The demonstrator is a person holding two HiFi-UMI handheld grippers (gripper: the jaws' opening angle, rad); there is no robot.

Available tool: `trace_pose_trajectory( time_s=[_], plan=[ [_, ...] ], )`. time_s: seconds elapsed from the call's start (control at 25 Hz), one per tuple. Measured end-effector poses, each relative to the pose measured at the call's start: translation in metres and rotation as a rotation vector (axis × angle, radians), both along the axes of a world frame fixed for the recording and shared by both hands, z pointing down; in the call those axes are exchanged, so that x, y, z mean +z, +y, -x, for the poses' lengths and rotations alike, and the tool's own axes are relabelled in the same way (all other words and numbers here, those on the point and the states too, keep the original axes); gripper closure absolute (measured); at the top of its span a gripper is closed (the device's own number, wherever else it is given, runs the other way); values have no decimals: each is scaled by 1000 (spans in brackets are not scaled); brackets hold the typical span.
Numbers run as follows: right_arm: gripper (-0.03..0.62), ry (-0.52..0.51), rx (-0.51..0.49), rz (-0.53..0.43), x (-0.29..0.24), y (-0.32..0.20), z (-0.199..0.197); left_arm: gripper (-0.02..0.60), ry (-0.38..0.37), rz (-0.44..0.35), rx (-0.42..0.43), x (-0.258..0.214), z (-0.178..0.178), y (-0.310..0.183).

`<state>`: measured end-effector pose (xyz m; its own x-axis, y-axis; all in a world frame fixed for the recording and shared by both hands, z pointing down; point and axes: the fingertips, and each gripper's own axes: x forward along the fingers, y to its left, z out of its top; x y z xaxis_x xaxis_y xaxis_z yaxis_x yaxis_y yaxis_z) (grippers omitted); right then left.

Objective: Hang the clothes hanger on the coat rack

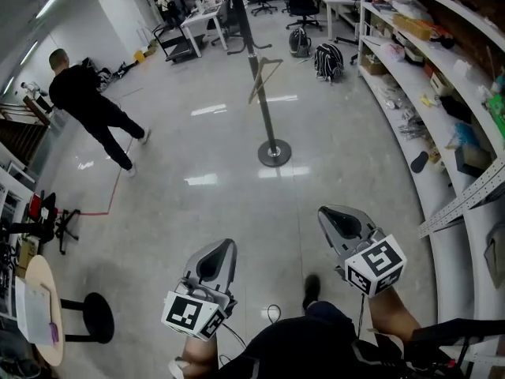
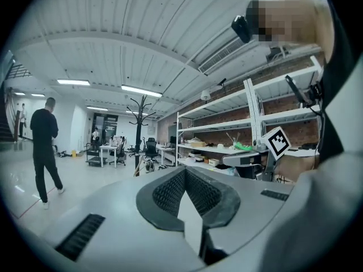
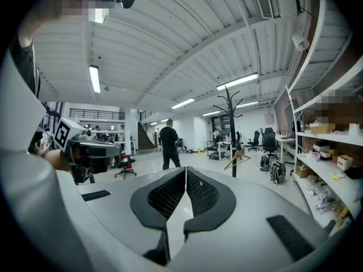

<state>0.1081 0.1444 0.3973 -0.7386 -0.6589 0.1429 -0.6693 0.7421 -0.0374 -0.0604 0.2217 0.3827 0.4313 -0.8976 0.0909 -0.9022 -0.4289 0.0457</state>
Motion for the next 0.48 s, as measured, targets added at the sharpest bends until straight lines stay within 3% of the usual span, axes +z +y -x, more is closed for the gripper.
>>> trace_pose_trajectory(
  time_s=[0.24, 0.48],
  plan=[
    [585, 59, 26, 27, 14, 101, 18, 580, 58, 1, -1, 20, 33, 93],
    [585, 84, 49, 52, 15, 176, 15, 580, 104, -34, 14, 16, 34, 159]
  ],
)
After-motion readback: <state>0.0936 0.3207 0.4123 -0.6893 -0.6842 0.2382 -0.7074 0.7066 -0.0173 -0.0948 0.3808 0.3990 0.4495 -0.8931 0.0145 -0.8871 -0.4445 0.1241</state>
